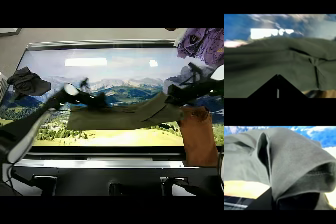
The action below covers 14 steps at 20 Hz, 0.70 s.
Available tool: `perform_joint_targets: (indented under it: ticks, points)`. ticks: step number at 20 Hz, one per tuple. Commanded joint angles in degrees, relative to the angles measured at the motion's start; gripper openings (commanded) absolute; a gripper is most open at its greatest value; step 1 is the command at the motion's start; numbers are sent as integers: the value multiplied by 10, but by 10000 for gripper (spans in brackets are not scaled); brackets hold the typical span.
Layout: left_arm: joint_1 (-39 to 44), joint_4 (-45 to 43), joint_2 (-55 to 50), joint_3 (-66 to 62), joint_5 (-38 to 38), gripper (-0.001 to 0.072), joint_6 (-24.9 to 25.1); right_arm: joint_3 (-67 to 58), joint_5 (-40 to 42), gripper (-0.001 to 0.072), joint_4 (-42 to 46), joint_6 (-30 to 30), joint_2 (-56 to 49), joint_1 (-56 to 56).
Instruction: Fold the clothes and pants, and hang the long-sleeved shirts on hangers.
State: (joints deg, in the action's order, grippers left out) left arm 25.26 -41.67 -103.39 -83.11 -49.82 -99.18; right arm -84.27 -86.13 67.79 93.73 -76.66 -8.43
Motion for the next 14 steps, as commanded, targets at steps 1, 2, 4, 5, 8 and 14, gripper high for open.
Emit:
perform_joint_targets:
  ticks: [1,2,4,5,8,14]
  points:
    - [110,115,-57,-24,63,16,1,-49,-50,24,44,22,23,0]
    - [131,131,-70,-35,72,15,0,-63,-64,24,54,23,25,0]
    - [167,159,-92,-57,102,15,-6,-88,-82,24,72,23,29,0]
    - [182,174,-100,-65,123,15,-9,-99,-88,24,78,24,31,0]
    - [210,202,-124,-94,154,15,-17,-125,-108,24,81,23,33,0]
    - [211,230,-147,-123,135,14,-16,-133,-113,24,79,32,38,0]
